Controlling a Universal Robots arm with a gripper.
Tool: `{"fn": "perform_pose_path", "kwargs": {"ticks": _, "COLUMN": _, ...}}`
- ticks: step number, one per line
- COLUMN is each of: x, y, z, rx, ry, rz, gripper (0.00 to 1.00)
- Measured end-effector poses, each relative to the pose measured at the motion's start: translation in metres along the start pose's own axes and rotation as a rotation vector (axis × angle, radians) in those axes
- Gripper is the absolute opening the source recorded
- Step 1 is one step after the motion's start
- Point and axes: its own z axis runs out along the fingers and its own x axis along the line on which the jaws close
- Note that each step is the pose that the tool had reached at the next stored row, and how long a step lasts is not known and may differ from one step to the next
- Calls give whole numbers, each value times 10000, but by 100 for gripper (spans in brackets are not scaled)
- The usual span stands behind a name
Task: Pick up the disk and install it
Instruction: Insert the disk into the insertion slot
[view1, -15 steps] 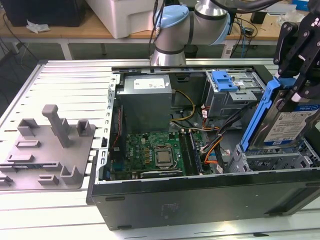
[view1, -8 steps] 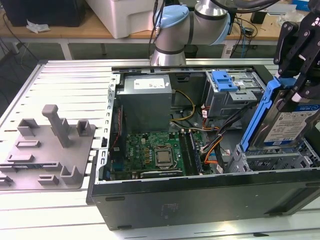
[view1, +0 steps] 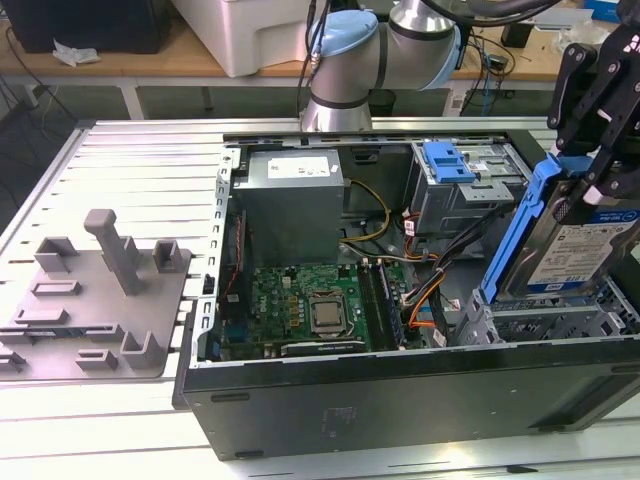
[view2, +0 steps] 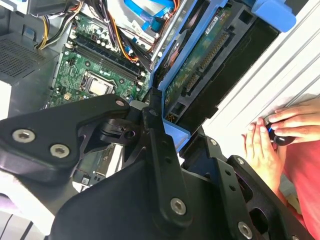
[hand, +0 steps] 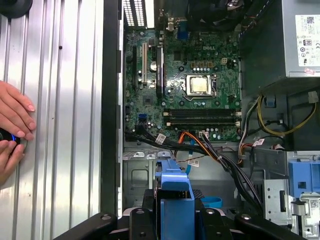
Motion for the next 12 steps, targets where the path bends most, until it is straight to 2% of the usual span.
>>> {"fn": "perform_pose_path", "kwargs": {"ticks": 12, "x": 4, "y": -13, "z": 12, "rx": -1, "ry": -9, "rz": 98, "gripper": 37}}
